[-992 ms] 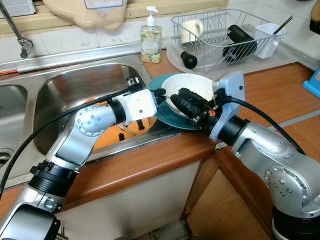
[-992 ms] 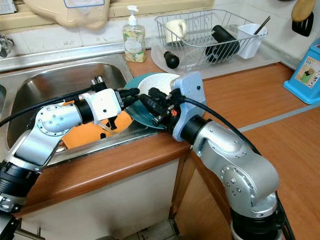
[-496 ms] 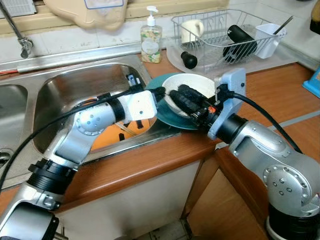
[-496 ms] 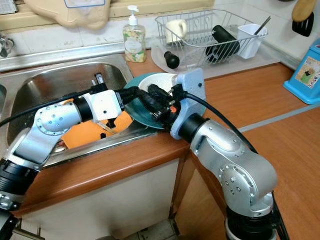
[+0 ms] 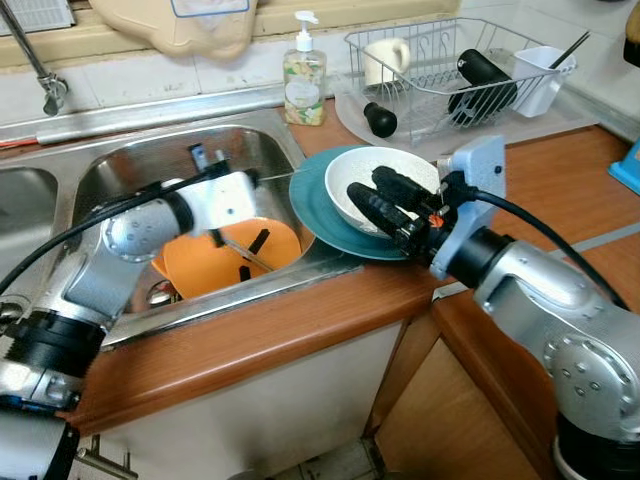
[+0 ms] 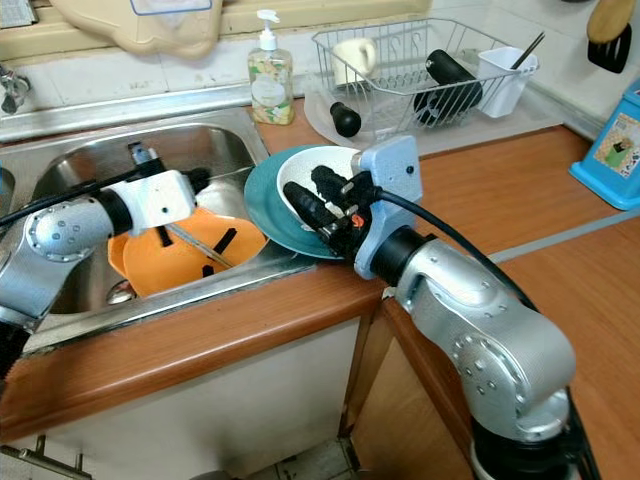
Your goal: Kitchen organization
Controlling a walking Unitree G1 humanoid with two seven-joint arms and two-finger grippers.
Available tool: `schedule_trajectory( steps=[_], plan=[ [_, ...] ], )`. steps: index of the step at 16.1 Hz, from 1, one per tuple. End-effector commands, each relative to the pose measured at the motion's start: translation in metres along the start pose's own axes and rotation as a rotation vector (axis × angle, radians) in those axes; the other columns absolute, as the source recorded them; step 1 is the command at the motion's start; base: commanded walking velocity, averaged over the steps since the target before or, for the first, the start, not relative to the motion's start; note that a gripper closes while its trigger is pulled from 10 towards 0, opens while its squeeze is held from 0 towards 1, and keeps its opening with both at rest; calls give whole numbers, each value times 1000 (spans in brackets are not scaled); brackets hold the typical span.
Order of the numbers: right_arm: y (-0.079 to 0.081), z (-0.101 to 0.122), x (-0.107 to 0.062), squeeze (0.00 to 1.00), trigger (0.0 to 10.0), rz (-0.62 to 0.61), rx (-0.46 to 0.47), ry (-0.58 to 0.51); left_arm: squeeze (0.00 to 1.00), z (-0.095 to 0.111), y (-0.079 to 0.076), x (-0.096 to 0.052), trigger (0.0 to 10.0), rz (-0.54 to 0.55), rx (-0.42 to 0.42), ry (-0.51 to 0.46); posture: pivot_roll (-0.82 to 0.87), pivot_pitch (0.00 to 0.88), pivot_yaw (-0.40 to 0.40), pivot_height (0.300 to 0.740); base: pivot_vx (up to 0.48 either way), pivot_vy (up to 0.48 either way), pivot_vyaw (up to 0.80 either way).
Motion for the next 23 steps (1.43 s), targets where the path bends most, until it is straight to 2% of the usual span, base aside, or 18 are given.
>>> schedule_trajectory(
  steps=[1, 4, 6, 7, 9, 10, 11, 13, 14, 15, 17, 19, 20, 21, 22, 23],
  plan=[
    [14, -4, 0, 0, 10000, 93, -17, 46, 0, -18, -3, -1, 10000, -34, -15, 101, -144, 0, 51, 740, 0, 0, 0],
    [18, -15, -4, 0, 10000, 143, -76, 141, 0, -47, -28, -2, 10000, -183, -87, 283, -140, 0, 44, 740, 0, 0, 0],
    [17, -18, -5, 0, 10000, 141, -84, 165, 0, -50, -32, 0, 10000, -203, -120, 303, -141, 0, 44, 740, 0, 0, 0],
    [13, -20, -5, 0, 10000, 123, -115, 192, 1000, -51, -42, 2, 10000, -263, -171, 306, -143, 0, 46, 740, 0, 0, 0],
    [12, -21, -6, 0, 10000, 116, -125, 197, 1000, -52, -46, 2, 10000, -278, -169, 316, -144, 0, 48, 740, 0, 0, 0],
    [10, -20, -5, 812, 10000, 92, -116, 185, 1000, -53, -48, 2, 10000, -282, -186, 314, -145, 0, 48, 740, 0, 0, 0],
    [6, -17, -4, 1000, 10000, 62, -82, 163, 1000, -53, -47, 2, 10000, -273, -189, 317, -144, 0, 48, 740, 0, 0, 0],
    [2, -14, -3, 1000, 10000, 35, -55, 141, 1000, -55, -47, 1, 10000, -264, -182, 329, -144, 0, 47, 740, 0, 0, 0],
    [-4, -6, -1, 1000, 10000, -10, -64, 73, 537, -57, -47, -1, 10000, -240, -196, 336, -145, 0, 48, 740, 0, 0, 0],
    [-8, 0, -1, 1000, 10000, -56, -98, 29, 0, -56, -44, -1, 10000, -208, -219, 325, -145, 0, 48, 740, 0, 0, 0],
    [-14, 9, -1, 1000, 10000, -126, -157, -42, 0, -51, -33, -1, 10000, -73, -325, 271, -143, 0, 48, 740, 0, 0, 0],
    [-19, 6, 0, 1000, 10000, -206, -182, -19, 0, -41, -25, -2, 10000, 38, -418, 209, -144, 0, 53, 740, 0, 0, 0],
    [-19, 2, 1, 886, 10000, -209, -183, -3, 0, -32, -21, -3, 10000, 113, -494, 140, -142, 0, 55, 740, 0, 0, 0],
    [-19, 0, 1, 886, 10000, -204, -177, 2, 0, -28, -19, -4, 10000, 139, -523, 114, -142, 0, 56, 740, 0, 0, 0],
    [-15, -4, 3, 0, 10000, -191, -170, 7, 0, -15, -18, -8, 10000, 176, -584, 11, -137, 0, 58, 740, 0, 0, 0],
    [-11, -9, 5, 0, 10000, -174, -169, 11, 0, -3, -20, -14, 10000, 189, -643, -83, -135, 0, 59, 740, 0, 0, 0]
  ],
)
Point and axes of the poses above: a point about 5 cm out from each wrist's last joint towards the gripper, its own x axis pointing out of the wrist towards the gripper, its own z axis along the axis of the wrist's last joint, y = z × x, the point moved 1 cm from there along x, pointing out of the wrist towards the gripper, and after that the axes turned 13 degrees about x, right-handed, at the moved point
